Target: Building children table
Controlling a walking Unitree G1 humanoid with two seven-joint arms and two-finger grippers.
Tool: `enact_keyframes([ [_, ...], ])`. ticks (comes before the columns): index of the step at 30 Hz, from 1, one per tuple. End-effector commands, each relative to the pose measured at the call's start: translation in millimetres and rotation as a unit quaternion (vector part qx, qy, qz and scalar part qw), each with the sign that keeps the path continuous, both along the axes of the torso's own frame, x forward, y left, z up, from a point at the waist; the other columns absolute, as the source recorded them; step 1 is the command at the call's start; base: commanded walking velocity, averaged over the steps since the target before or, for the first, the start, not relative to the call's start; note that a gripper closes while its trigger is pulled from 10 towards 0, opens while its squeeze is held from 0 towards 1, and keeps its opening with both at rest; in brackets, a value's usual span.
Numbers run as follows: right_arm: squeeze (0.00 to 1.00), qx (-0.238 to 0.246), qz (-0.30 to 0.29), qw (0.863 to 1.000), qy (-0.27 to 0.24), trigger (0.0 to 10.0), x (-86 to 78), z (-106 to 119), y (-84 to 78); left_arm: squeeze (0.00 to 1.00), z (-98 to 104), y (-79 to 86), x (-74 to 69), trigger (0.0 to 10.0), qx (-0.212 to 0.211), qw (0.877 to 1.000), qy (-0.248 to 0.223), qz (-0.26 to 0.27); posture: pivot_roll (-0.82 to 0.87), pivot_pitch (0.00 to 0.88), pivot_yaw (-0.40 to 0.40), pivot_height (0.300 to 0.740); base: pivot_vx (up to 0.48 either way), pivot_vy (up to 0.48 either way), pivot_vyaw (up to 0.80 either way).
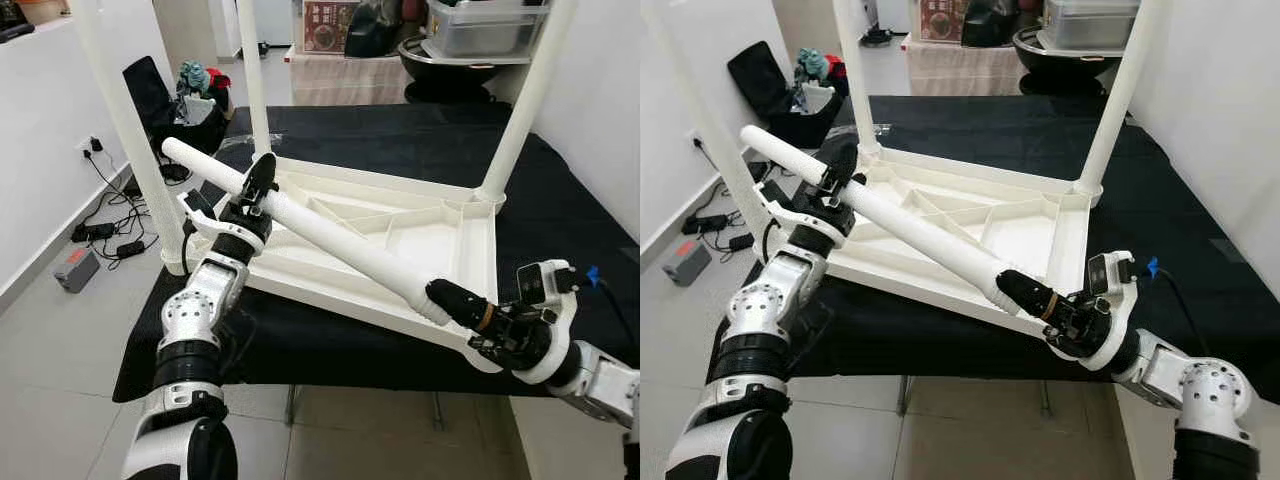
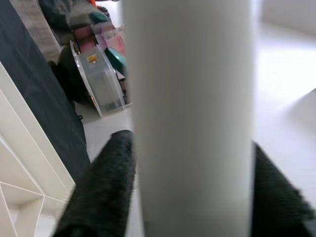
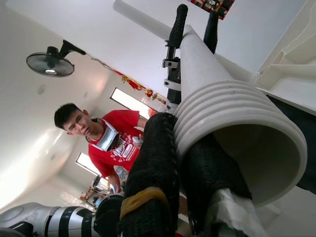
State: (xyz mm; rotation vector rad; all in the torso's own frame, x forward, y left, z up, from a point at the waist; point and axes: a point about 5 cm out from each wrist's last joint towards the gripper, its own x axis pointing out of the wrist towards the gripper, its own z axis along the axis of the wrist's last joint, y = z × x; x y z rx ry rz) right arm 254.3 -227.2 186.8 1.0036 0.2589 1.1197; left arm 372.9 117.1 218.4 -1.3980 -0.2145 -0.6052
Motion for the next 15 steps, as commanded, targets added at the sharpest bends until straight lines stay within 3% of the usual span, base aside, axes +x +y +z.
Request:
enact_keyframes([
  [1,0.0,0.023,0.032,0.999,-0.029,0.0,-0.7,9.8,10.4,0.0,-3.8,-5.7,-0.4,0.0,-0.001,1.0,0.009,-0.007,0.03,0.077,0.015,0.74,0.0,0.0,0.0],
  [12,0.0,0.018,0.021,0.999,-0.028,0.0,3.0,8.4,15.2,0.0,-10.8,-6.5,-1.0,0.0,0.014,0.999,0.028,0.007,0.03,0.077,0.014,0.74,0.0,0.0,0.0],
  [13,0.0,0.01,0.011,0.999,-0.035,2.1,4.3,7.9,15.4,0.0,-11.5,-6.0,-1.2,0.0,0.017,0.999,0.03,0.008,0.03,0.077,0.013,0.74,0.0,0.0,0.0],
  [14,0.0,0.01,0.011,0.999,-0.035,2.1,4.3,7.9,15.4,0.0,-11.5,-6.0,-1.2,0.0,0.017,0.999,0.03,0.008,0.03,0.077,0.013,0.74,0.0,0.0,0.0],
  [15,0.0,-0.007,-0.004,0.999,-0.046,10.0,5.4,7.2,15.9,0.0,-11.9,-6.0,-1.9,0.0,0.027,0.999,0.03,0.006,0.04,0.079,0.014,0.74,0.0,0.0,0.0],
])
